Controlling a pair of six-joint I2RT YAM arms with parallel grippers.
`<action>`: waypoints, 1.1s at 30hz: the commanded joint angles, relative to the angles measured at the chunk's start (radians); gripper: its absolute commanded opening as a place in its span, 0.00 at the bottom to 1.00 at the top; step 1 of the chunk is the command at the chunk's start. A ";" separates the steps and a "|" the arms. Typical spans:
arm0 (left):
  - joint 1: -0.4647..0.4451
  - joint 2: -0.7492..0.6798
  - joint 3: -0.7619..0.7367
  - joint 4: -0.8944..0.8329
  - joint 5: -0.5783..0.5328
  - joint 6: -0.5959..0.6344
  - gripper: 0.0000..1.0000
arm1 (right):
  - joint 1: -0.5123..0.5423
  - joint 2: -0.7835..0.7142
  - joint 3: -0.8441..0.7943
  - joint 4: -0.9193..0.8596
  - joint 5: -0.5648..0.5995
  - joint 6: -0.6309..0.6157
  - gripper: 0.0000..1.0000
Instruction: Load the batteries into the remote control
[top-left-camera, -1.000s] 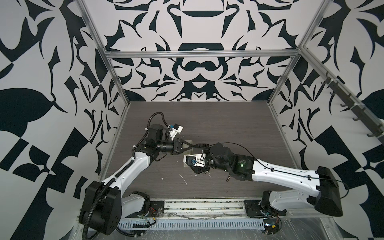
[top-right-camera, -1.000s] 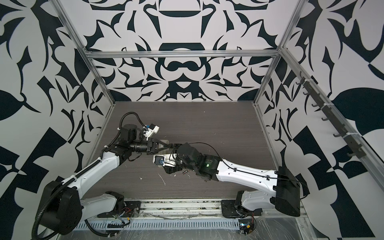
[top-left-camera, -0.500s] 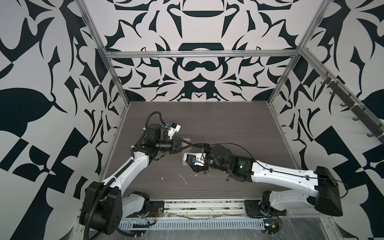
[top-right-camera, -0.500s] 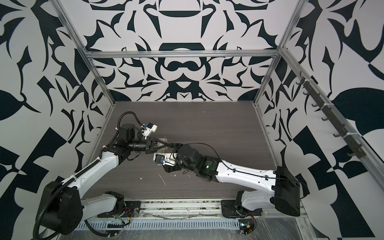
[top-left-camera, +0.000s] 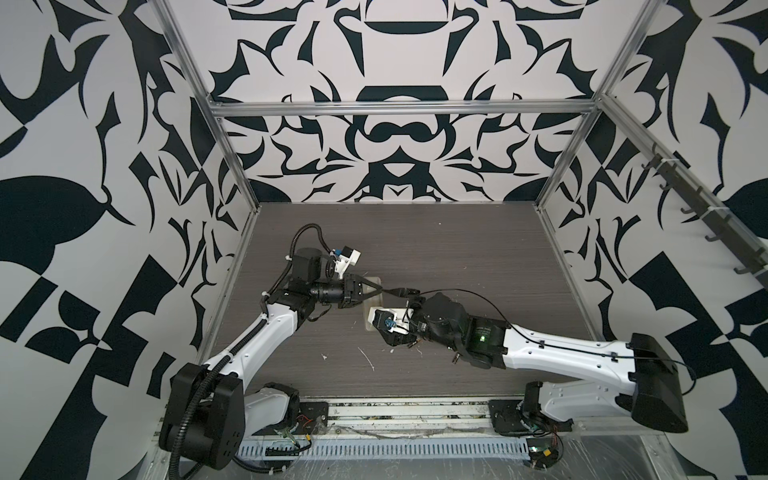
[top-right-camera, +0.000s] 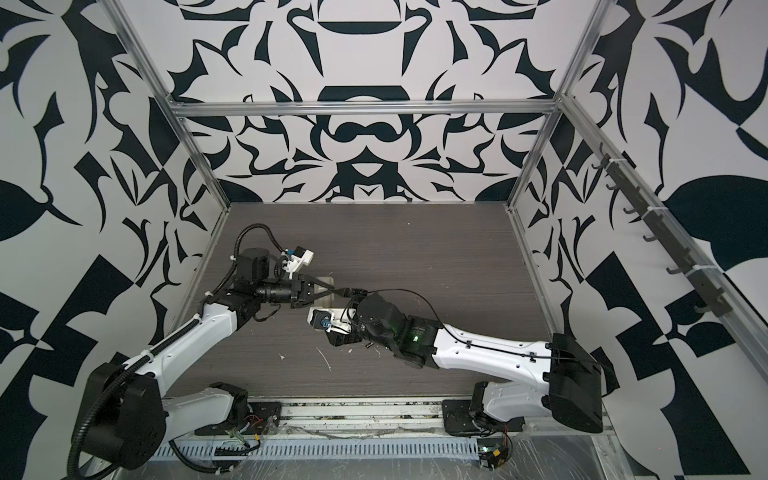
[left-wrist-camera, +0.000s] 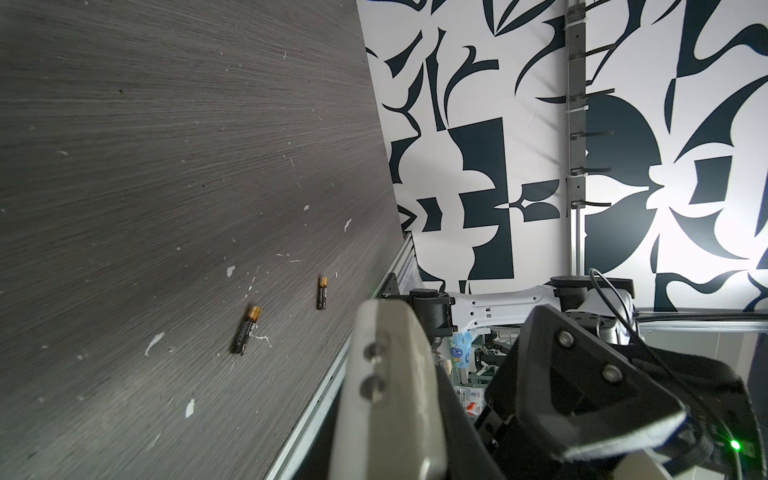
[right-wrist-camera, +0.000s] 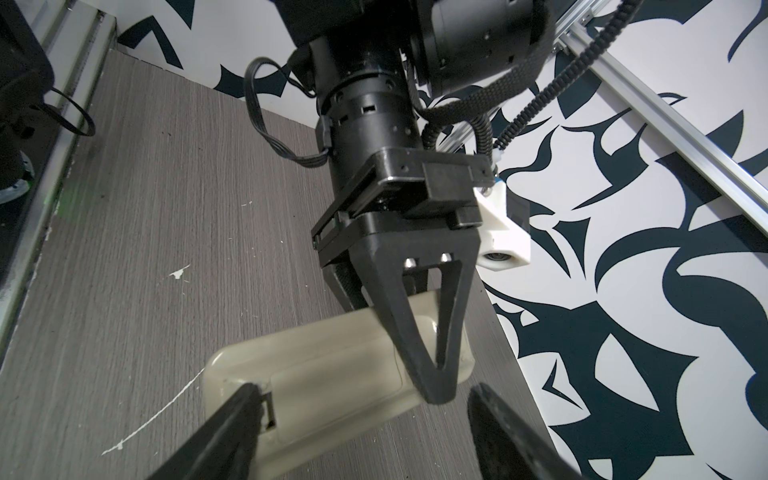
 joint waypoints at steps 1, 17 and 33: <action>-0.003 -0.010 -0.015 -0.015 0.063 -0.006 0.00 | -0.009 -0.031 -0.002 0.089 0.086 0.005 0.82; 0.004 -0.015 -0.020 -0.018 0.060 -0.007 0.00 | -0.002 -0.055 -0.031 0.140 0.098 -0.002 0.81; 0.008 -0.018 -0.019 -0.033 0.054 0.008 0.00 | -0.002 -0.068 0.030 -0.044 -0.117 0.017 0.84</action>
